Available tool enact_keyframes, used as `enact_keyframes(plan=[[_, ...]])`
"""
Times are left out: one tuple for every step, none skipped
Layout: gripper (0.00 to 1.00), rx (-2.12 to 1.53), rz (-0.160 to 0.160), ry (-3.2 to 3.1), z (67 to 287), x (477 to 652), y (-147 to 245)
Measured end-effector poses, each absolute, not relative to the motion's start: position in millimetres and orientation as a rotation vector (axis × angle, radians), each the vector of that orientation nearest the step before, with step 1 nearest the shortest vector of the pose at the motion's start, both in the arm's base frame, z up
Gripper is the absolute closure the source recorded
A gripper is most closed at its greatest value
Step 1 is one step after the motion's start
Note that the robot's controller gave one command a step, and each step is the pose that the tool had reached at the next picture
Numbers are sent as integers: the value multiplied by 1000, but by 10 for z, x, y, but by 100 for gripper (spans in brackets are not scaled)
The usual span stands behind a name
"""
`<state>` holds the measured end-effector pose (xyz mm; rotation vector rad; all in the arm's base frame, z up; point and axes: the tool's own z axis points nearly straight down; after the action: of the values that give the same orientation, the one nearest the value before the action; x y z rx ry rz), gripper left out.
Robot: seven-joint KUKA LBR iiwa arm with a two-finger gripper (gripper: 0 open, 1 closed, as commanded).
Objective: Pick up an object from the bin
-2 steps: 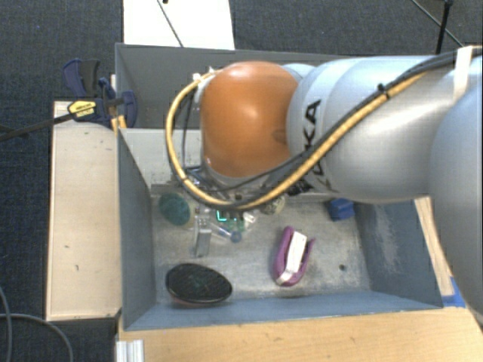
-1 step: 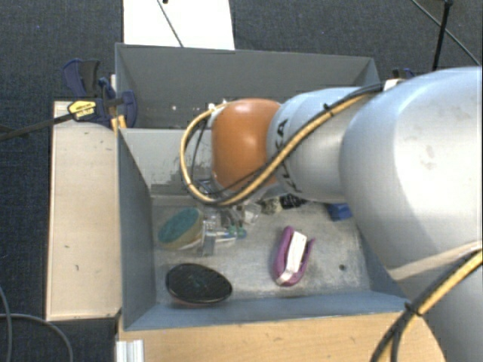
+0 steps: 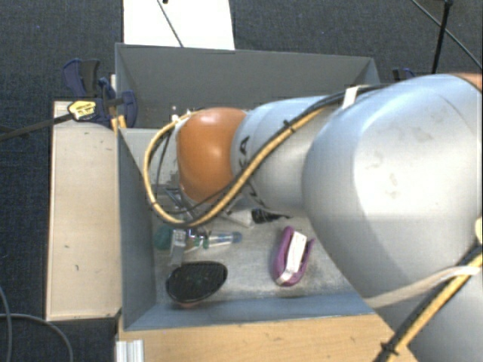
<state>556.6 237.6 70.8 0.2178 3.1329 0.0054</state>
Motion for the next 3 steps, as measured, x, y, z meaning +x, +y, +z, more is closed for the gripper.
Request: enact_keyframes(plan=[[0,221,5,3130,713,5573,2381],[0,232,6,3128,718,5582,2383],[0,242,8,3126,723,5592,2387]])
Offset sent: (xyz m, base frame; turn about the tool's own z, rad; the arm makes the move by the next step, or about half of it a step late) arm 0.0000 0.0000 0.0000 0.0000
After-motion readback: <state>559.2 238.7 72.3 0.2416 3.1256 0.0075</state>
